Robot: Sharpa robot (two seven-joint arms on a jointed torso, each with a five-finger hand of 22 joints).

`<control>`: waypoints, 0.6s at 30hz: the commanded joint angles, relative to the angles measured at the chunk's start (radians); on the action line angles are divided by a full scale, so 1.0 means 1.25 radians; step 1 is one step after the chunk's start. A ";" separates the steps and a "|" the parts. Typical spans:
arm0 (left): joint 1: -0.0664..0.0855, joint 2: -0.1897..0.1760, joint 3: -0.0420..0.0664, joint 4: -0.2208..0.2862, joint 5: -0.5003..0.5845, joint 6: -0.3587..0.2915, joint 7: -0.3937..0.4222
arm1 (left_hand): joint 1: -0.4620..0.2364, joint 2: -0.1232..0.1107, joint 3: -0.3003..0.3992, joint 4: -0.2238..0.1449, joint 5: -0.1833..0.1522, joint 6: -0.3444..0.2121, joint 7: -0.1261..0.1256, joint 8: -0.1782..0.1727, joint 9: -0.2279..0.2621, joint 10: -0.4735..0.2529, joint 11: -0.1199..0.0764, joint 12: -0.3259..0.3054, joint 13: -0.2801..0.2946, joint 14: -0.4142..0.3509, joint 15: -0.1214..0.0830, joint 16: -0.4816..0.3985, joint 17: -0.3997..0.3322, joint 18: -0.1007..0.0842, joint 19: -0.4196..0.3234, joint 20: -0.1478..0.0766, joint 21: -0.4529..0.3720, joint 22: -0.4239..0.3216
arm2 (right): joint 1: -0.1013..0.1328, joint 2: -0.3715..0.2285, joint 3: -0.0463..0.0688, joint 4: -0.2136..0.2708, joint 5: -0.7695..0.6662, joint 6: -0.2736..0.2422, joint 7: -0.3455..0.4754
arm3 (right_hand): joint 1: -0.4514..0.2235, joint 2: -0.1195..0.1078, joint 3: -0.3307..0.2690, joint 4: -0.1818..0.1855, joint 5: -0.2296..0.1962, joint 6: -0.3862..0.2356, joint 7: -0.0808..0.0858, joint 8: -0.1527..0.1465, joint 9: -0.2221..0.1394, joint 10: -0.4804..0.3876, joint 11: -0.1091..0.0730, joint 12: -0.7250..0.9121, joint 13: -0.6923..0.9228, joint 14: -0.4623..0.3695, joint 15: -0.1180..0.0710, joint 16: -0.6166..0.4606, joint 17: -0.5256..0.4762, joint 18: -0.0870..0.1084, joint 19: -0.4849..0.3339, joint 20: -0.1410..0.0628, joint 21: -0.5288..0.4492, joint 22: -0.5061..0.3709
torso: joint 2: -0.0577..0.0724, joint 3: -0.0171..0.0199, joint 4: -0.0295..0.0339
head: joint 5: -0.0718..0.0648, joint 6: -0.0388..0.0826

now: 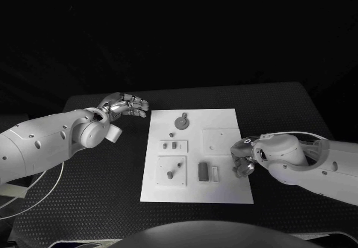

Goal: Assemble the parts on the task board

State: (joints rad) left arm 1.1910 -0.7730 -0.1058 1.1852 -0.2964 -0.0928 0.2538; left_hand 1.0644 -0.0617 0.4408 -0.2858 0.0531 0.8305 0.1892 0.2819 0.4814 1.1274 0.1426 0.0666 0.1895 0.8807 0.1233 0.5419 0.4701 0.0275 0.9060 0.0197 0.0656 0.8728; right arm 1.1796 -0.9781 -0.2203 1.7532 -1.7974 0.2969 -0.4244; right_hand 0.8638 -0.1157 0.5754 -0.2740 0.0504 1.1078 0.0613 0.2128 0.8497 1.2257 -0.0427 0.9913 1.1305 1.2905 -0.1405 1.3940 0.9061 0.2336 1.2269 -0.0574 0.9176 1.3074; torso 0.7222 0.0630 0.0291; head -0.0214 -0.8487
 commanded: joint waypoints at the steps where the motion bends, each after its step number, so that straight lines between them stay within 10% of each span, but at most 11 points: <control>1: 0.001 -0.001 0.000 0.003 0.004 0.010 0.005 | -0.003 0.004 -0.005 0.001 -0.002 -0.003 0.003 0.004 -0.001 -0.003 0.002 0.002 -0.001 0.005 0.000 -0.003 0.001 0.009 0.000 0.003 0.004 -0.001 | -0.018 0.003 -0.012 -0.006 -0.004 0.021 0.003 | 0.004 0.015 0.001 -0.009 -0.001 -0.010 0.008 -0.008 -0.087 0.001 0.003 -0.001 -0.001 -0.003 -0.002 0.003 -0.001 0.023 -0.004 0.003 0.001 0.011 | 0.000 -0.0002 -0.0003 | 0.000 0.000; 18: 0.001 0.001 0.001 0.002 0.004 0.009 0.005 | -0.003 0.004 -0.005 0.000 -0.002 -0.003 0.003 0.004 -0.001 -0.003 0.002 0.002 -0.001 0.005 -0.001 -0.004 0.002 0.009 0.000 0.003 0.005 -0.001 | -0.019 -0.005 -0.011 -0.002 0.147 -0.074 0.017 | 0.095 0.098 0.004 -0.017 -0.001 -0.006 0.005 -0.004 -0.085 0.006 0.000 0.003 0.000 -0.004 -0.002 0.008 0.001 0.023 -0.011 0.006 0.008 0.016 | 0.000 0.0012 0.0003 | 0.002 -0.002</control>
State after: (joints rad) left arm 1.1910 -0.7739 -0.1058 1.1857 -0.2964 -0.0928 0.2534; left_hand 1.0644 -0.0617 0.4408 -0.2858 0.0531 0.8305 0.1892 0.2819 0.4814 1.1274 0.1426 0.0666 0.1896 0.8807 0.1233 0.5420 0.4710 0.0275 0.9060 0.0197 0.0655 0.8729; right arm 1.1754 -0.9891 -0.2197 1.7506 -1.7368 0.2409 -0.4191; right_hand 0.9281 -0.0464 0.5861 -0.2976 0.0419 1.1065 0.0625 0.2113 0.8498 1.2239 -0.0410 0.9911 1.1303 1.2885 -0.1424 1.4000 0.9067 0.2335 1.2197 -0.0498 0.9235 1.3074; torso 0.7221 0.0641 0.0291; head -0.0184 -0.8513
